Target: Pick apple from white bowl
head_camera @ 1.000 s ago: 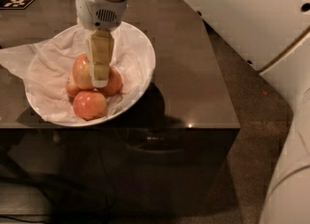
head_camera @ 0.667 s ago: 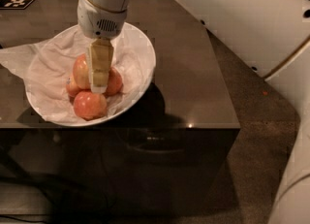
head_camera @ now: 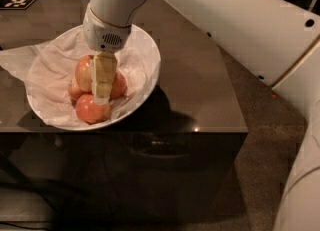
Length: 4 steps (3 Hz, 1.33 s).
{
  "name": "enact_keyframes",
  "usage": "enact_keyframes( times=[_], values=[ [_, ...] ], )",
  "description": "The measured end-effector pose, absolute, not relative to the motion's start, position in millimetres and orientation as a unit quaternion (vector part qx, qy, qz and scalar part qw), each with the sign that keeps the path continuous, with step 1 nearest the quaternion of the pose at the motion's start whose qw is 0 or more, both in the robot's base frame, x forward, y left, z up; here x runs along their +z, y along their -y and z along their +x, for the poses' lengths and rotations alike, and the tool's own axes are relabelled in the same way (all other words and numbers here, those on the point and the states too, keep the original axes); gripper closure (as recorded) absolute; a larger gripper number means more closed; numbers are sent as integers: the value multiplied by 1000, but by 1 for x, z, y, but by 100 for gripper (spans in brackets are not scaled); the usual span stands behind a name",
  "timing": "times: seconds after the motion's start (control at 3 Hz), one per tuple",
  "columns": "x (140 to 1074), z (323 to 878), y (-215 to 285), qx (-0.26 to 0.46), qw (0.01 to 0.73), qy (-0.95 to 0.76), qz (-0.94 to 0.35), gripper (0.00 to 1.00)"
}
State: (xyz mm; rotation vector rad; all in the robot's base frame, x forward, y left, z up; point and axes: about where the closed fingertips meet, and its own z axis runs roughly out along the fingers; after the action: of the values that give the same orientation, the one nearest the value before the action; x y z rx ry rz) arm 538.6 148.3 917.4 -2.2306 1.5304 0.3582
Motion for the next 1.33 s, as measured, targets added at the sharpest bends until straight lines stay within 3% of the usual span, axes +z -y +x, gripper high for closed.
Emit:
enact_keyframes(
  times=[0.67,1.33],
  values=[
    [917,539,-148,128,205,-549,-800,5],
    [917,539,-148,128,205,-549,-800,51]
  ],
)
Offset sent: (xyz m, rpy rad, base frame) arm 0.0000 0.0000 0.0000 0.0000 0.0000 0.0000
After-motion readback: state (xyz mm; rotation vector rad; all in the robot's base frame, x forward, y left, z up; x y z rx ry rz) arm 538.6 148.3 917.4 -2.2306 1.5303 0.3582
